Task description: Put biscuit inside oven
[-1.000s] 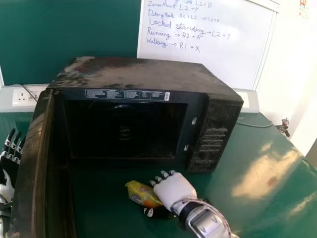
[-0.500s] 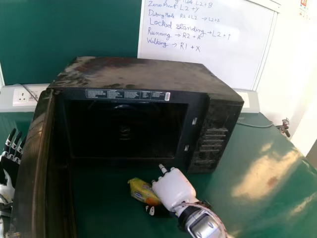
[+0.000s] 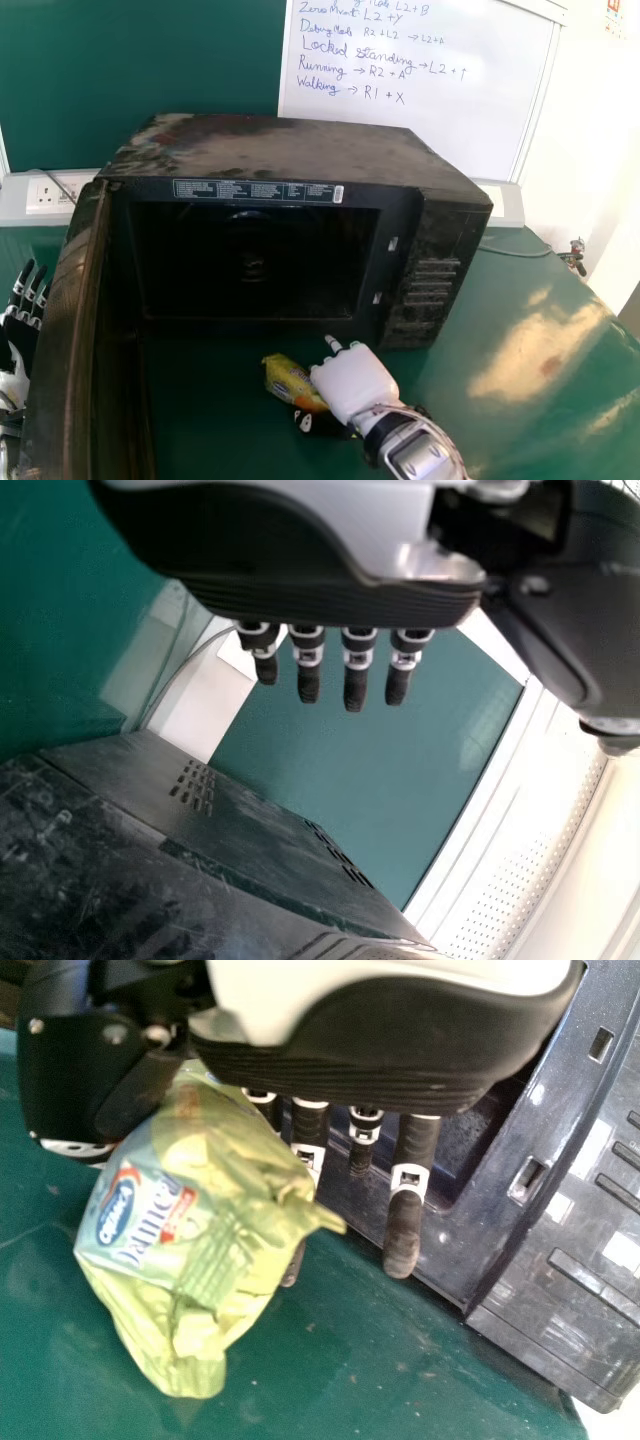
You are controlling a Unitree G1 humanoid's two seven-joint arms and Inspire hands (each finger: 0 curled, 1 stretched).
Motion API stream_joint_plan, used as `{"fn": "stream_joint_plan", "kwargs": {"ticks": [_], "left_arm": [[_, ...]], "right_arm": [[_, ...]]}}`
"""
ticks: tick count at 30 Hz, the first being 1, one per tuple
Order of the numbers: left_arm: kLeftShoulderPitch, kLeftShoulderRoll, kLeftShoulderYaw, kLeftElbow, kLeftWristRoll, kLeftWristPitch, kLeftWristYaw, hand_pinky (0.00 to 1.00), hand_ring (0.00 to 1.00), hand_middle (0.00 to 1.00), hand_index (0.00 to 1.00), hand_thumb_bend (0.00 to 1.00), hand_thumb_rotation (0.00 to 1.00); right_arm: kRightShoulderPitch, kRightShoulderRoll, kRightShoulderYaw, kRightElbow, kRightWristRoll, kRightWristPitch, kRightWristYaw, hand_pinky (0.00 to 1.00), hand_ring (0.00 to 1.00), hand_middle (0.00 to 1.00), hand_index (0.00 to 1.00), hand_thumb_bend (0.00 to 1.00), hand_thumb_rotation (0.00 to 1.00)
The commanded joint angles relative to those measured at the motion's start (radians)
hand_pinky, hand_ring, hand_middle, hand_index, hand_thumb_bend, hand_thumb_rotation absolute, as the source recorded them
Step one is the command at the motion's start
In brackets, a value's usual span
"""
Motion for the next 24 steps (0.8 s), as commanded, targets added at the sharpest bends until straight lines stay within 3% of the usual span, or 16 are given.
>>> {"fn": "stream_joint_plan", "kwargs": {"ticks": [1, 8, 11, 24], "left_arm": [[0.027, -0.033, 0.0, 0.037, -0.009, -0.007, -0.003, 0.44, 0.64, 0.79, 0.92, 0.09, 0.0], [0.021, -0.028, 0.003, 0.052, -0.007, -0.012, -0.009, 0.5, 0.65, 0.78, 0.92, 0.1, 0.0], [0.019, -0.028, 0.003, 0.051, -0.01, -0.007, -0.006, 0.46, 0.65, 0.78, 0.92, 0.1, 0.0], [0.015, -0.025, 0.005, 0.064, -0.011, -0.012, -0.017, 0.47, 0.65, 0.79, 0.92, 0.09, 0.0]], "right_arm": [[0.004, 0.003, -0.011, 0.008, 0.016, -0.002, -0.036, 0.25, 0.3, 0.47, 0.64, 0.57, 0.0], [0.011, 0.023, -0.024, 0.018, 0.032, 0.021, -0.108, 0.27, 0.32, 0.47, 0.61, 0.57, 0.0], [0.018, 0.035, -0.038, 0.019, 0.051, 0.033, -0.139, 0.26, 0.32, 0.47, 0.5, 0.54, 0.0], [0.025, 0.035, -0.095, -0.024, 0.095, 0.048, -0.193, 0.28, 0.34, 0.48, 0.49, 0.53, 0.0]]}}
